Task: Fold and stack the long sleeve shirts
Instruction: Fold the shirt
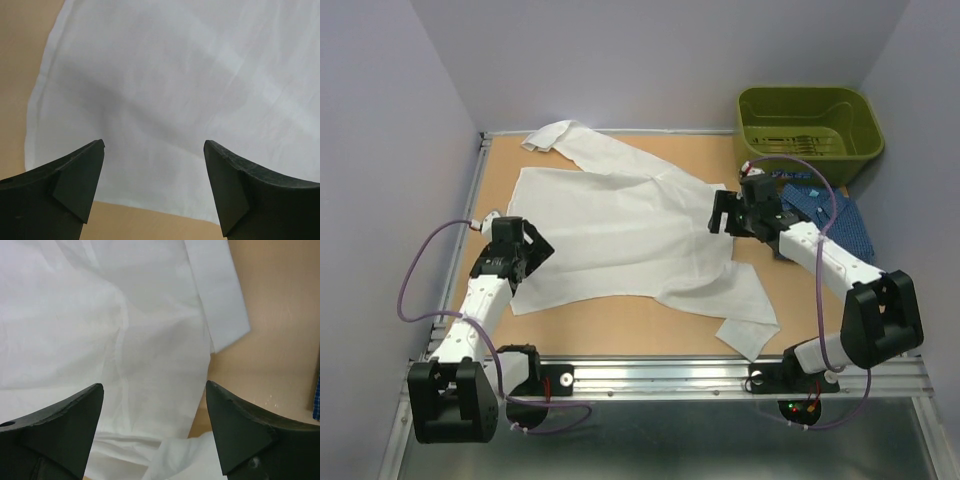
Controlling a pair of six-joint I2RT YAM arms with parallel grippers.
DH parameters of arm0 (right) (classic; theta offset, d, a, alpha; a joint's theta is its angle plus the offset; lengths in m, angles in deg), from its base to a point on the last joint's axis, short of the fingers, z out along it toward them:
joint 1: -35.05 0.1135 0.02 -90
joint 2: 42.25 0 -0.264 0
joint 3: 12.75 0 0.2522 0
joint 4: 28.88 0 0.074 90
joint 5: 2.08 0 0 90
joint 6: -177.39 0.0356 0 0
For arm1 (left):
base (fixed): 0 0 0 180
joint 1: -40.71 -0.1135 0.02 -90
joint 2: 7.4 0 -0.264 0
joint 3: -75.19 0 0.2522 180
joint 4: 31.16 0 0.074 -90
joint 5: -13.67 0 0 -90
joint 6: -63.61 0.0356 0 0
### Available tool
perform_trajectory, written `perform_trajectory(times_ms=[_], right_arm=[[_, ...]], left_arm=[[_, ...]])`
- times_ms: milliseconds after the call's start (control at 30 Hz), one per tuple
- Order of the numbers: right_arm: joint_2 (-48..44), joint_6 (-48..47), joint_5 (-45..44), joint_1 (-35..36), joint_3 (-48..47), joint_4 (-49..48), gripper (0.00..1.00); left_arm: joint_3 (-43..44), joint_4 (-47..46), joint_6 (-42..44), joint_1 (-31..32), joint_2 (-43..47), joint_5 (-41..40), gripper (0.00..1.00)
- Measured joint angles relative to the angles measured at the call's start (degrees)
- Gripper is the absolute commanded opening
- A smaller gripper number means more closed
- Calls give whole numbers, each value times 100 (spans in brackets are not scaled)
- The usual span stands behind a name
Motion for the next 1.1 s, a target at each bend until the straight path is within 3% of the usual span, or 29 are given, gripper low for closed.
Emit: perform_trajectory(times_ms=[300, 733, 867, 967, 1100], right_arm=[[-603, 378, 330, -37, 1062, 382, 88], [-820, 481, 629, -37, 1110, 444, 88], [-820, 461, 627, -37, 1113, 444, 88], [-820, 459, 627, -37, 1113, 444, 88], [-820, 457, 627, -37, 1113, 442, 88]], left_arm=[[-127, 726, -686, -426, 2, -501, 94], [-688, 850, -1945, -763, -437, -481, 91], [-662, 807, -2033, -763, -555, -588, 82], [-581, 769, -2024, -763, -743, -680, 70], [-551, 684, -2026, -765, -848, -706, 46]])
